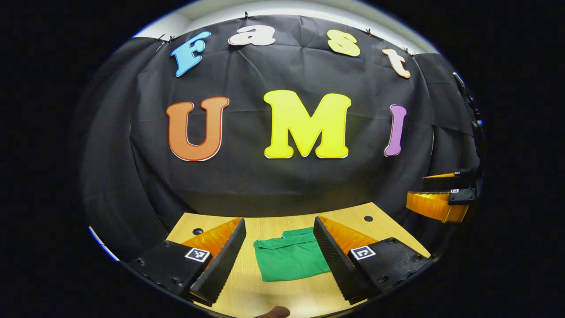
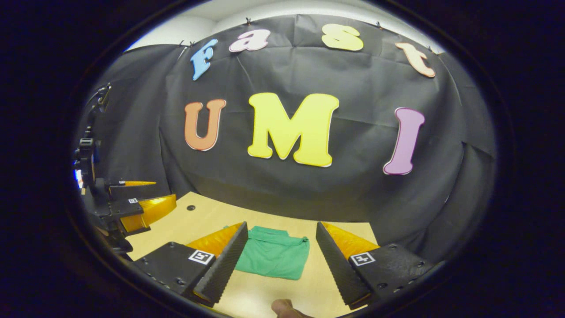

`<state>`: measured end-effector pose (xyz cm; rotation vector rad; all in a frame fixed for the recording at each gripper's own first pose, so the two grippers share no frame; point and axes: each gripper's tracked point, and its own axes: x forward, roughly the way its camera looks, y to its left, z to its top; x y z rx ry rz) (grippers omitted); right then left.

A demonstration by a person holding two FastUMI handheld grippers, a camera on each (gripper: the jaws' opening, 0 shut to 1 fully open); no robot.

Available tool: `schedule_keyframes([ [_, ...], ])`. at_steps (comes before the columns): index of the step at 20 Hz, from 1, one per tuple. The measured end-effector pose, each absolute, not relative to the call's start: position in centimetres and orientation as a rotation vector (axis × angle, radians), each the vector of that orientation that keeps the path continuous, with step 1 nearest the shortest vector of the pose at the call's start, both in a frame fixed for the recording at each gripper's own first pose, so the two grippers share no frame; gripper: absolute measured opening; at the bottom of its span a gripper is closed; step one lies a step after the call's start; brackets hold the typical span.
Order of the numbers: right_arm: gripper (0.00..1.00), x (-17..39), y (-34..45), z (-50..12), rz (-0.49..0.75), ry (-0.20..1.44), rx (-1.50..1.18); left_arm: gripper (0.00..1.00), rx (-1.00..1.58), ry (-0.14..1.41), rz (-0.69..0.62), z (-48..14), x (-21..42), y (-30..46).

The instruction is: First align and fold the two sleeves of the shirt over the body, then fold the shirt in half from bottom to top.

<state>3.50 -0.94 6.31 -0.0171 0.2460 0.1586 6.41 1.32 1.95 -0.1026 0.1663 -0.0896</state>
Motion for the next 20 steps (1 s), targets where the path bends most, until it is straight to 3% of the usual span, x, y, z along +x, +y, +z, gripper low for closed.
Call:
schedule_keyframes([
  [3, 0.96, 0.2, -1.9, 6.3, 0.122, 0.204, 0.002, 0.99, -0.074, 0.128, -0.050, 3.1, 3.8, 1.1],
  [8, 0.96, -0.2, -3.7, 6.5, 0.019, 0.148, 0.041, 0.99, -0.119, 0.130, -0.049, 2.5, 2.9, -0.3],
  [20, 0.96, -1.1, -2.3, 5.3, 0.070, 0.171, 0.005, 1.00, -0.138, 0.162, -0.121, 1.7, 2.3, -3.9],
])
